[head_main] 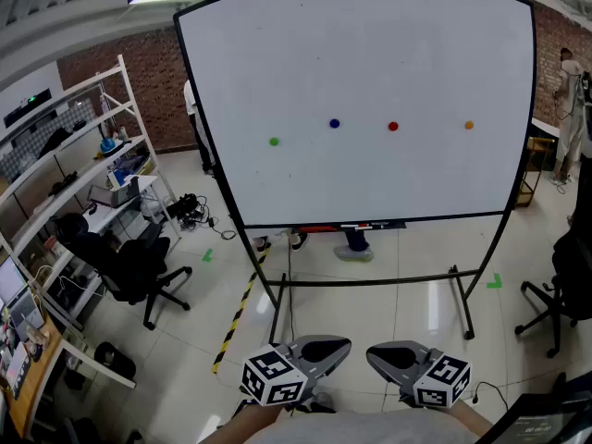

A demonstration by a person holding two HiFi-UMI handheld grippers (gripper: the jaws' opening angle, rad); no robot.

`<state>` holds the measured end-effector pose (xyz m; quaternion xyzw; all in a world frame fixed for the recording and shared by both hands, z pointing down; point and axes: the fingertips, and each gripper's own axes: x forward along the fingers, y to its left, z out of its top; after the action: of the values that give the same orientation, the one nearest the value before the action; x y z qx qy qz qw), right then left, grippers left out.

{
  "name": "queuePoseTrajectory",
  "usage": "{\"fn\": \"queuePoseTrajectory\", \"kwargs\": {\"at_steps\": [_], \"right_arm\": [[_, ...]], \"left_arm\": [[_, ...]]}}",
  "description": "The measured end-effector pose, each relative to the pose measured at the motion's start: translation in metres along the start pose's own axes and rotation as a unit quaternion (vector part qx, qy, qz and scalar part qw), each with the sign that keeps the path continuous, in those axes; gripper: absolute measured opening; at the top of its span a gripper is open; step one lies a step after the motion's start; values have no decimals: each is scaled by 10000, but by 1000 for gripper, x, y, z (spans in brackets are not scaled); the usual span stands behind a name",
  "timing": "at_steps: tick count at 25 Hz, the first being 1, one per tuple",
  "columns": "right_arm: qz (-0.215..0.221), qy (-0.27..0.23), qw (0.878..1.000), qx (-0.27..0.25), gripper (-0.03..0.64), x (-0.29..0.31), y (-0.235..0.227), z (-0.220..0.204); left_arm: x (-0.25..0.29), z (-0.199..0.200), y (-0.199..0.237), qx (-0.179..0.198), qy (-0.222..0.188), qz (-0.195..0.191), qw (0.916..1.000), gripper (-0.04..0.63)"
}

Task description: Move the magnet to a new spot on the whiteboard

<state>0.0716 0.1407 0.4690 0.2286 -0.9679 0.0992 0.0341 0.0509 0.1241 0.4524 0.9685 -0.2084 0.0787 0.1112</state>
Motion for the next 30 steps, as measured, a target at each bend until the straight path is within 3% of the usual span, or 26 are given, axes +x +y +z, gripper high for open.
{"fn": "queuePoseTrajectory", "kwargs": {"at_steps": [9,22,27,30], "right_arm": [[-195,91,9996,-185,31,49,-68,4],[-768,92,9965,-330,46,196,-255,83],[-971,76,9941,-469,46,231,-315,106],[-1061,46,9931,-494,37,239,-331,113]], "left_arm": [[9,14,88,12,-214,65,9997,-20],[44,97,327,250,-234,-240,9991,-20],[68,116,391,345,-235,-330,9986,-20],[76,117,408,349,-177,-351,9986,-20]]}}
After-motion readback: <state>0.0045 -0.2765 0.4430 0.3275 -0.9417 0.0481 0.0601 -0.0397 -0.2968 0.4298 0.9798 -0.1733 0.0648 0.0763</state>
